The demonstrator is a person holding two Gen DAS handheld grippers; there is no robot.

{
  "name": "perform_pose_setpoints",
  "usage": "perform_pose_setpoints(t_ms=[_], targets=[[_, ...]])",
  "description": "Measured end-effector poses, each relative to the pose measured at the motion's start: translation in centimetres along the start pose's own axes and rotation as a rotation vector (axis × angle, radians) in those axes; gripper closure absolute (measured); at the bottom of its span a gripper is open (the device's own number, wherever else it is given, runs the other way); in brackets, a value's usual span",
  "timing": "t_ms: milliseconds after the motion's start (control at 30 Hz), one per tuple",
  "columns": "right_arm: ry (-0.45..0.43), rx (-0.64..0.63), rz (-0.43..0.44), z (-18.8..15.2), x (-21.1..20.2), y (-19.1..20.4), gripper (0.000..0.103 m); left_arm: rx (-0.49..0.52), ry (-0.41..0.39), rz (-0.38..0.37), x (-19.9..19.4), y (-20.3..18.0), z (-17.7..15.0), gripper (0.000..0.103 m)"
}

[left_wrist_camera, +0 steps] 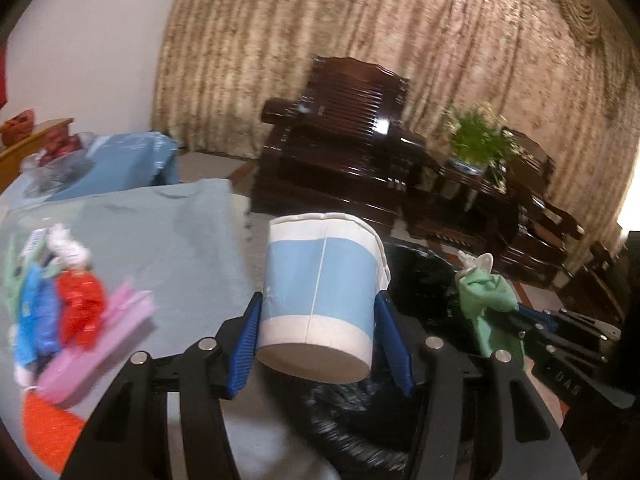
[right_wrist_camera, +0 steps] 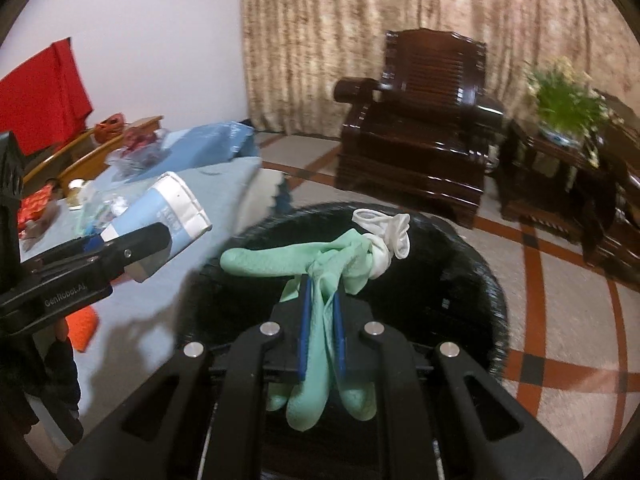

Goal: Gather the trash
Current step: 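Carry cup and glove over the black bin and open both grippers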

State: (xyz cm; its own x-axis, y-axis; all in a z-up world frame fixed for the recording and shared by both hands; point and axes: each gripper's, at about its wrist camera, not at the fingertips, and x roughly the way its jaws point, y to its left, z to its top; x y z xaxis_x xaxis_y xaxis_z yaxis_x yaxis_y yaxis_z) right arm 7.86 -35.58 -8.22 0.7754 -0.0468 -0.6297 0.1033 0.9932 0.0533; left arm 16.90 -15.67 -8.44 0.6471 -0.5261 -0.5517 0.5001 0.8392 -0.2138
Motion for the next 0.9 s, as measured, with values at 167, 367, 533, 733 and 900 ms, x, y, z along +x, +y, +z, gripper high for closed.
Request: perform_pose_setpoints(t_ms=[167, 367, 533, 733, 900], targets=[[0.022, 0.033, -0.029, -1.3, 0.9, -2.1, 0.093, 0.026, 0.032, -0.035, 2.5, -2.3, -0.3, 0.047], [0.041, 0.051, -0.063, -2.3, 1.6, -2.9, 0.084, 0.027, 0.081, -0.046, 4.4, -2.7, -0.6, 0.030], [0.036, 0.061, -0.088, -2.5, 1.6, -3.0, 0.055, 0.009, 0.080, -0.031, 3.9, -1.8, -0.9, 0.026], [-0.028, 0.048, -0.075, -1.8, 0.4, -1.7, 0.020, 0.000, 0.043, 0.028, 1.6, 0.4, -0.9, 0.020], [-0.056, 0.052, -0.004, -0.9, 0.1, 0.4, 0.012, -0.015, 0.000, 0.109, -1.9, 3.5, -0.9, 0.015]])
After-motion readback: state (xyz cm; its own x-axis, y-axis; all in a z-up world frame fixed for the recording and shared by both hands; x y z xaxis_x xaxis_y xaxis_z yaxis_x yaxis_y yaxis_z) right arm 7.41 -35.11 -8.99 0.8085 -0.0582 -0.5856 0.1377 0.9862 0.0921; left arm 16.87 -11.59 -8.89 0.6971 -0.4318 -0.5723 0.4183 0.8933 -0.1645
